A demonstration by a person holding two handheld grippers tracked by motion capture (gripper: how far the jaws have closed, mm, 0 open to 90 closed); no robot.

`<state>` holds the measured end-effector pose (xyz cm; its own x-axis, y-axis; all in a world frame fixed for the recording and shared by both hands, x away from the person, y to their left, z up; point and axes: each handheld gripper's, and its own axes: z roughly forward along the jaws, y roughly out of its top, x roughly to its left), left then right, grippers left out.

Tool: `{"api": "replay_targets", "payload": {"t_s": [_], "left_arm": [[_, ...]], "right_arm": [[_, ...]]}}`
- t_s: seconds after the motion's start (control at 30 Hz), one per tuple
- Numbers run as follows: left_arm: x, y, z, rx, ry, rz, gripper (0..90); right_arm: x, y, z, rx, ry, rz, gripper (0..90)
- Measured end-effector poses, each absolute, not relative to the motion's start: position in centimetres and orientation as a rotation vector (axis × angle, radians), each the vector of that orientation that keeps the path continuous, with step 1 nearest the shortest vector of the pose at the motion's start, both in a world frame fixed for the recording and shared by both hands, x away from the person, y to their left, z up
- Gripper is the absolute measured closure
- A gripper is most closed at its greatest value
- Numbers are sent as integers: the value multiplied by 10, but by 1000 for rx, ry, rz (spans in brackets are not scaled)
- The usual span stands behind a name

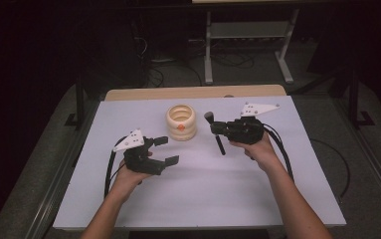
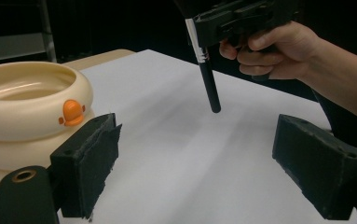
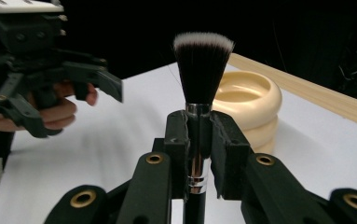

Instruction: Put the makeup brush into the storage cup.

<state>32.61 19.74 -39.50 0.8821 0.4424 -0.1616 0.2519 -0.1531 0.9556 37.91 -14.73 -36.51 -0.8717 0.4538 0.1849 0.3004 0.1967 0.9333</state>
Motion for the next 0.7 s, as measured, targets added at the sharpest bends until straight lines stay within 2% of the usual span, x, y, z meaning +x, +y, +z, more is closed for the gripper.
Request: {"api": "replay_targets", "payload": {"t_s": [0.7], "left_arm": [[337,167,-396,1730,463,118,138]], "right_arm": [[367,-132,-358,645,2335,1858,765]]}}
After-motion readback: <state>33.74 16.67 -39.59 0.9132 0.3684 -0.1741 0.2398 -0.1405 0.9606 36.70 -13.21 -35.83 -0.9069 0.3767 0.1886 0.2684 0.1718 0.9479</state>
